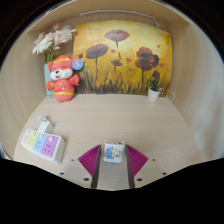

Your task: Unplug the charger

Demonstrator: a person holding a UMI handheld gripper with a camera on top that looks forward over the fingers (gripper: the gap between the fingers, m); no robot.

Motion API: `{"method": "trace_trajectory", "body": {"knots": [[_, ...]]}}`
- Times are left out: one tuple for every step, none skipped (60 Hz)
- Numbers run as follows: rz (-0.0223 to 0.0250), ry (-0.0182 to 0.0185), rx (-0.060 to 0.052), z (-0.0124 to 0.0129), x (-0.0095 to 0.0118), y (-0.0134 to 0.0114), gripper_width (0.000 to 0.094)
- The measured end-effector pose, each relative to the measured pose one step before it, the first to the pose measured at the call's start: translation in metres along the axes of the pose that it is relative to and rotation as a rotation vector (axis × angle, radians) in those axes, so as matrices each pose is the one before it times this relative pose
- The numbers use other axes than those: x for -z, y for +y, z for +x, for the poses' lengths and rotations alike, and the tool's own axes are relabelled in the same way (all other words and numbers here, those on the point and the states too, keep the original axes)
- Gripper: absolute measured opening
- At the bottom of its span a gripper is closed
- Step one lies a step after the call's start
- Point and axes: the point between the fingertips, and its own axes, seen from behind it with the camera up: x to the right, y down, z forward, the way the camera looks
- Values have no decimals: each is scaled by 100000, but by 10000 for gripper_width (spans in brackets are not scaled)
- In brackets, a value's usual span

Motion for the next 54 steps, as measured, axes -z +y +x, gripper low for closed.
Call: {"method": "trace_trajectory", "body": {"knots": [[610,468,847,70,338,-386,449],[907,418,1043,65,363,-473,466],[872,418,920,39,402,-458,481],[2612,-585,424,-44,-243,-32,499],[1028,222,184,-71,462,-275,525],[974,165,301,-6,535,-508,551],[1143,32,243,-67,602,-551,569],[1294,-247,152,-100,603,-549,581],[1098,-120,-94,-58,651,-560,595],[-327,354,-59,-302,549,-1309,608],[1478,-192,-535,-10,1119,-391,618],[1179,-50,-255,-36,856,-624,621],[628,221,98,56,645,-676,625],[1157,244,-236,19,836,-623,626],[1026,223,-223,-4,831,-623,630],[944,92,-208,-43,821,-600,634],[919,-29,-226,-65,851,-600,644],[924,-93,-338,-69,869,-579,656],[286,-63,-514,-348,1017,-851,675],[1023,-997,-629,-67,498,-116,695],[666,-897,-369,-296,895,-409,715],[557,-828,-197,-241,844,-385,730],[502,-790,-129,-222,835,-326,736],[416,-392,-177,-137,817,-288,733],[2,338,-301,-266,777,-354,731],[526,-132,-127,70,546,87,728],[106,315,-90,-46,756,-98,729],[144,396,33,-18,773,-56,729],[160,526,156,57,761,-47,730],[95,667,204,107,745,14,730],[-278,789,65,-34,719,-92,730],[161,473,78,124,488,222,729],[-131,441,-83,14,657,118,729],[-93,314,-179,0,635,110,728],[-10,248,-89,-6,627,124,727],[-17,220,-124,-5,596,107,728],[88,402,-230,-94,493,79,728],[10,232,-361,-4,558,155,728],[-77,166,-417,5,496,189,726],[-180,41,-344,-52,487,193,726],[-240,42,-99,-68,460,194,726],[-463,68,189,-42,435,225,724],[-594,105,439,-83,446,262,723],[-355,103,549,-134,113,241,721],[-274,-31,333,-102,355,177,722],[-7,-141,189,-172,332,100,722],[162,-104,214,-174,318,60,723],[220,-78,222,-134,334,28,723],[166,14,154,-106,309,20,724],[1,106,-58,-148,378,9,729],[11,-59,-102,-115,252,55,730],[44,-98,-163,-114,240,42,728],[74,-86,-71,-85,207,22,728],[96,-47,0,-86,214,-5,729]]}}
